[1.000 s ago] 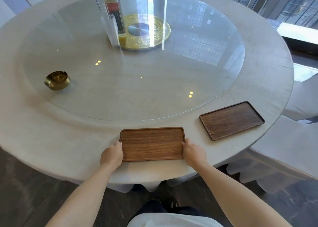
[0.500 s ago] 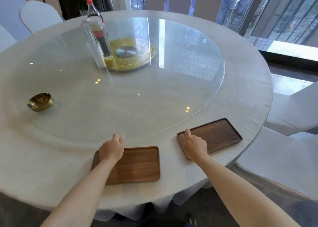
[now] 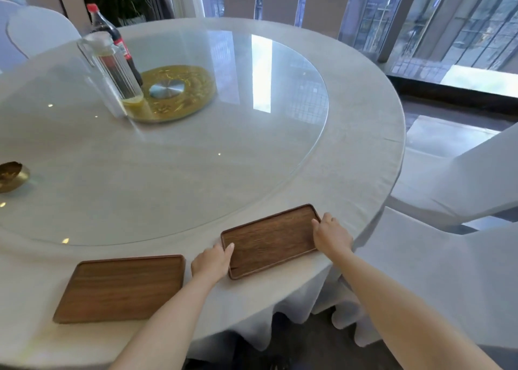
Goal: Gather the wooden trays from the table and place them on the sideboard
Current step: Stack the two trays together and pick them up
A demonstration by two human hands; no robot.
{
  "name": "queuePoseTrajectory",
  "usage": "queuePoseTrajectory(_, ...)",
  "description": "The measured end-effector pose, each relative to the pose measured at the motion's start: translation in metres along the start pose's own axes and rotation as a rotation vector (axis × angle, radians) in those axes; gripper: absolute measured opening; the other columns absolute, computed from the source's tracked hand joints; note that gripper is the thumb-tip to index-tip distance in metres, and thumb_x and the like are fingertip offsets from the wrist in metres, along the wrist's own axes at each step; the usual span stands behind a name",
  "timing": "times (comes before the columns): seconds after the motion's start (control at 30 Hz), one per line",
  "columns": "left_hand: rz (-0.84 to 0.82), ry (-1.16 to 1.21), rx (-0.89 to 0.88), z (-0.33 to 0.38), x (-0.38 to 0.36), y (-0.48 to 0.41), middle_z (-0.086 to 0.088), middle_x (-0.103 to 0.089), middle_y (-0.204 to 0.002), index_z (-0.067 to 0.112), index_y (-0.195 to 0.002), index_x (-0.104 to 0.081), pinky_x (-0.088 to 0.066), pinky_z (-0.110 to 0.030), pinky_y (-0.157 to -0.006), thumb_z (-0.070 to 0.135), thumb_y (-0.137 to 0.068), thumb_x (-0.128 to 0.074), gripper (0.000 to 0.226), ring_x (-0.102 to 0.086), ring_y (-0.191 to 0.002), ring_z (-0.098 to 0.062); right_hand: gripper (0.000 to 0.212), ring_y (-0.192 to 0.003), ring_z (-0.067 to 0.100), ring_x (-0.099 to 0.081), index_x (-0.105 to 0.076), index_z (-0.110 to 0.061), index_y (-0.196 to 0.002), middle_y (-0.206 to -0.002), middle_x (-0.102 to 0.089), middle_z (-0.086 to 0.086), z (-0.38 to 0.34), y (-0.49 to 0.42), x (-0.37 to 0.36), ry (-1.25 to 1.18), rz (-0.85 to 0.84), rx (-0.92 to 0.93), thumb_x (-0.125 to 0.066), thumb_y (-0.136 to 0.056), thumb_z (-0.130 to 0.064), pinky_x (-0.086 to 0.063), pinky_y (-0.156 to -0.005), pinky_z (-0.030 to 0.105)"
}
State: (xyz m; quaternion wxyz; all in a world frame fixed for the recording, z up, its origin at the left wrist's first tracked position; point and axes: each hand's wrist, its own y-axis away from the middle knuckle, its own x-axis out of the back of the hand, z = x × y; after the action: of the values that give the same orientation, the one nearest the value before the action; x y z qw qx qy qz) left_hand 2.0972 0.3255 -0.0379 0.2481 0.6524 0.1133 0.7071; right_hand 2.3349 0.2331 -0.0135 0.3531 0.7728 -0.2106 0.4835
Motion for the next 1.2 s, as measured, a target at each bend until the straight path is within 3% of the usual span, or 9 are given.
queuePoseTrajectory(0.37, -0.041, 0.136, 0.136, 0.009, -0.010, 0.002, -0.016, -0.059, -0.126, 0.007, -0.125, -0.048, -0.043, -0.038, -0.093, 0.055, -0.094, -0.024, 0.062, -0.054, -0.117, -0.034, 0.041, -0.115, 0.037, -0.053, -0.046, -0.002, -0.114, -0.125, -0.055, 0.020, 0.022, -0.011, -0.012, -0.084, -0.081, -0.056, -0.025, -0.099, -0.033, -0.041, -0.086, 0.039)
queuePoseTrajectory(0.5, -0.008, 0.148, 0.099, 0.000, -0.009, 0.000, -0.017, -0.060, -0.122, 0.007, -0.120, -0.051, -0.044, -0.037, -0.089, 0.053, -0.094, -0.024, 0.060, -0.056, -0.113, -0.034, 0.038, -0.109, 0.036, -0.056, -0.049, -0.004, -0.107, -0.118, -0.060, 0.019, 0.023, -0.006, -0.019, -0.073, -0.063, -0.057, -0.027, -0.099, -0.033, -0.034, -0.073, 0.035)
queuePoseTrajectory(0.67, 0.055, 0.208, 0.057, -0.017, 0.003, -0.003, -0.021, -0.059, -0.119, 0.002, -0.112, -0.050, -0.042, -0.038, -0.085, 0.046, -0.097, -0.025, 0.053, -0.055, -0.110, -0.037, 0.033, -0.099, 0.036, -0.057, -0.046, -0.007, -0.090, -0.109, -0.062, 0.020, 0.013, 0.006, -0.022, -0.107, -0.029, -0.030, -0.027, -0.098, -0.033, -0.035, -0.069, 0.035)
queuePoseTrajectory(0.87, 0.142, 0.354, -0.004, -0.060, 0.032, -0.010, -0.022, -0.057, -0.123, 0.000, -0.119, -0.049, -0.043, -0.040, -0.090, 0.041, -0.098, -0.024, 0.052, -0.053, -0.115, -0.037, 0.035, -0.087, 0.036, -0.056, -0.041, -0.008, -0.083, -0.098, -0.062, 0.021, -0.030, 0.029, -0.028, -0.201, 0.040, 0.006, -0.026, -0.098, -0.036, -0.038, -0.067, 0.037)
queuePoseTrajectory(1.03, 0.242, 0.399, -0.070, -0.121, 0.056, -0.016, -0.020, -0.062, -0.104, 0.001, -0.099, -0.051, -0.041, -0.036, -0.074, 0.038, -0.099, -0.023, 0.046, -0.058, -0.096, -0.035, 0.036, -0.086, 0.037, -0.055, -0.040, -0.007, -0.080, -0.097, -0.062, 0.024, -0.087, 0.051, -0.044, -0.261, 0.105, 0.019, -0.027, -0.098, -0.035, -0.035, -0.065, 0.036)
queuePoseTrajectory(1.2, 0.310, 0.319, -0.071, -0.201, 0.076, -0.023, -0.020, -0.063, -0.100, 0.001, -0.103, -0.050, -0.038, -0.034, -0.067, 0.036, -0.100, -0.023, 0.044, -0.058, -0.088, -0.031, 0.035, -0.087, 0.038, -0.056, -0.040, -0.007, -0.079, -0.097, -0.063, 0.024, -0.154, 0.086, -0.077, -0.255, 0.125, 0.025, -0.027, -0.098, -0.034, -0.033, -0.064, 0.036)
